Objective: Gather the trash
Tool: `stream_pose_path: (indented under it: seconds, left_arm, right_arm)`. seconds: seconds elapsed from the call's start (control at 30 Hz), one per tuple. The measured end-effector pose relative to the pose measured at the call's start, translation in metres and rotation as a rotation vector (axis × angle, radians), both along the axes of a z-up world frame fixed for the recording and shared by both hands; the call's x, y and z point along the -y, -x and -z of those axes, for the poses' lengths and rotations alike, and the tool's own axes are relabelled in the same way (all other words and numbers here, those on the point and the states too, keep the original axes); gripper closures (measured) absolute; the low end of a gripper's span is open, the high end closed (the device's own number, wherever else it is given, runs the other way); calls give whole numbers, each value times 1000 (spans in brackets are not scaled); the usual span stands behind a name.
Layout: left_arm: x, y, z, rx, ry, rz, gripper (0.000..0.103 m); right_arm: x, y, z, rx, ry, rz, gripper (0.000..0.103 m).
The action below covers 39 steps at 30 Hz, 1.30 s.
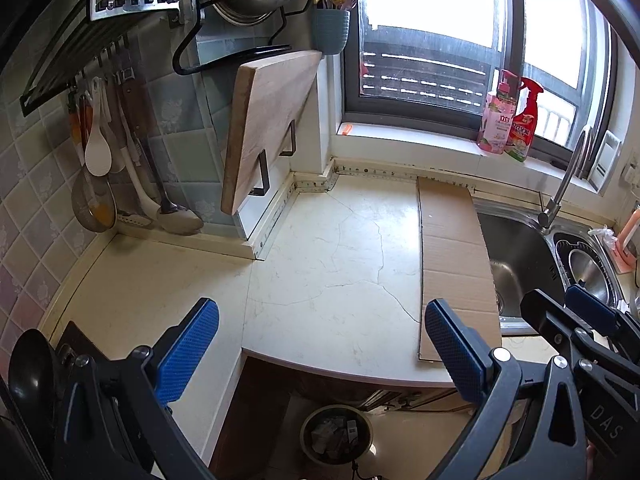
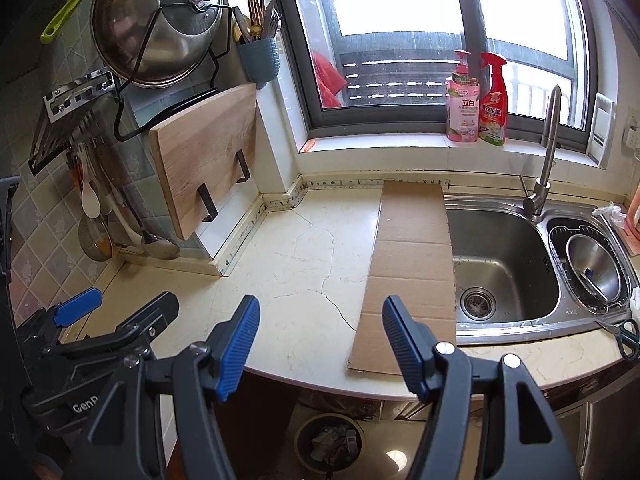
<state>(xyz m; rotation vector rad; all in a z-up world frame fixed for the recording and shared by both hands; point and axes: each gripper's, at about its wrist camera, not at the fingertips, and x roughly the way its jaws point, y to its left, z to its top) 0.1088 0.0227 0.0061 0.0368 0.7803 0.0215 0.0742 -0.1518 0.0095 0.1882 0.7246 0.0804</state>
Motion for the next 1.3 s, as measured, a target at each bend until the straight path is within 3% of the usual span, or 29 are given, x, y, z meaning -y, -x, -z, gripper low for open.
stream_pose_path:
  seconds: [1.3]
  left_arm:
    - [14, -11, 9, -16, -22, 75, 1]
  right_arm:
    - [16, -3, 6, -15, -10, 29, 39]
